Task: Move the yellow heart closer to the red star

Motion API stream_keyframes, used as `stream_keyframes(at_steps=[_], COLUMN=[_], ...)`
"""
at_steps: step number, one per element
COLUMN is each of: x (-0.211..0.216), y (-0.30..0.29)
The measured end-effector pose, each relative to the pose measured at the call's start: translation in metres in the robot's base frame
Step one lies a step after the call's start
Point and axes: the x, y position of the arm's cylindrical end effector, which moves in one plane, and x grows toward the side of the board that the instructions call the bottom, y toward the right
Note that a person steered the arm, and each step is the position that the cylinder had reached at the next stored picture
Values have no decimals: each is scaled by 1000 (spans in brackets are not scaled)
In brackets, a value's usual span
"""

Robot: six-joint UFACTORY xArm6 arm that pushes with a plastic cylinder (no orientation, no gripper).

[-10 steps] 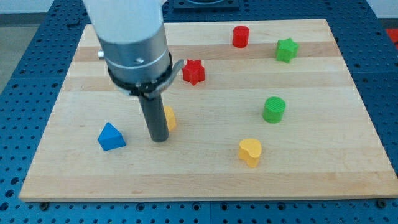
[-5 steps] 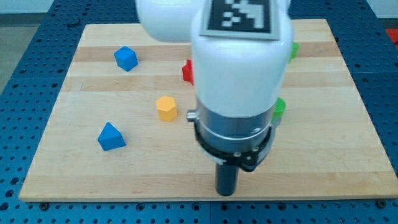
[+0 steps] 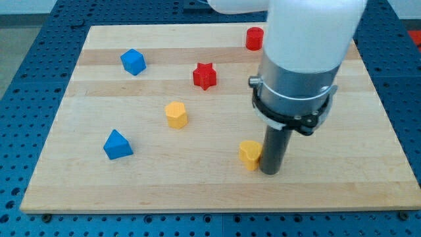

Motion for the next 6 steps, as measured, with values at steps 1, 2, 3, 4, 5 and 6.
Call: stream_keyframes(at_steps=[1,2,3,4,5,6], x=[0,0,0,-9,-42,-80], y=[-23,-47,-60,-57,-52,-53])
